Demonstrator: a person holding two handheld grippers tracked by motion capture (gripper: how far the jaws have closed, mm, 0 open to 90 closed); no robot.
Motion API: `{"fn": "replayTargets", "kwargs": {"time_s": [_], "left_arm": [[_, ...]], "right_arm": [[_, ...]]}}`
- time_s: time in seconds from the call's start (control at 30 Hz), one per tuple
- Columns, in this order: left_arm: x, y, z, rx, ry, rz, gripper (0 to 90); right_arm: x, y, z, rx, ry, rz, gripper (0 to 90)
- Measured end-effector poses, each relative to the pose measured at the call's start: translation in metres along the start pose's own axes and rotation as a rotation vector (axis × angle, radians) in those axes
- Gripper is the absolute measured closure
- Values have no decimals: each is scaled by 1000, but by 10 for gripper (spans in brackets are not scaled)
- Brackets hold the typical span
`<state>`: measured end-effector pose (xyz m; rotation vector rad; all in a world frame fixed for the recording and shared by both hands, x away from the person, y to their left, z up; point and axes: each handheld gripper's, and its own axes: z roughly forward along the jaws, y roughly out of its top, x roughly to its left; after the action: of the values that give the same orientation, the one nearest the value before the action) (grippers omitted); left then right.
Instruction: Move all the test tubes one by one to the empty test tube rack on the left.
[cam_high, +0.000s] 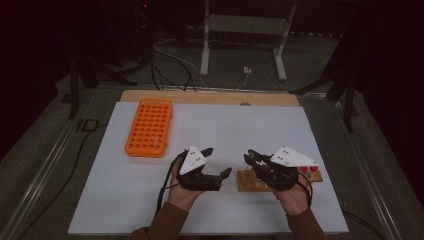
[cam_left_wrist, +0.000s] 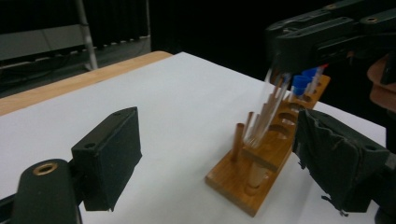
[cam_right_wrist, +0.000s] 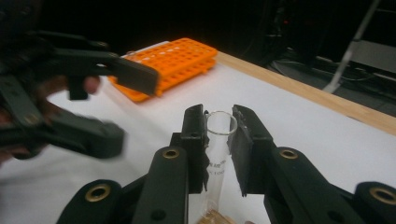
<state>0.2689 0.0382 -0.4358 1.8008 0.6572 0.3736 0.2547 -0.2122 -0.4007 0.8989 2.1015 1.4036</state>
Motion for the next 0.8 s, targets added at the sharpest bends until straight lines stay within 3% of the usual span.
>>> {"fn": "replayTargets", "kwargs": {"time_s": [0.1,0.3,0.4,0.5,0.53,0.67,0.8], "left_arm": [[-6,1,6,8,-2,14,211],[-16,2,18,26,-52,40,338],[-17,1,21,26,-87,50,461],[-17,0,21,33,-95,55,520],[-17,0,21,35,-102,52,595],[-16,0,20,39,-117,59,740],[-18,0,19,40,-114,81,763]], "right_arm": [[6,1,5,1,24,-3,761],[13,2,10,1,60,-7,761],[15,1,13,1,86,7,761],[16,0,15,2,95,12,761],[17,-1,16,3,99,13,761],[19,-2,17,7,104,11,761],[20,-3,16,6,109,0,753]]}}
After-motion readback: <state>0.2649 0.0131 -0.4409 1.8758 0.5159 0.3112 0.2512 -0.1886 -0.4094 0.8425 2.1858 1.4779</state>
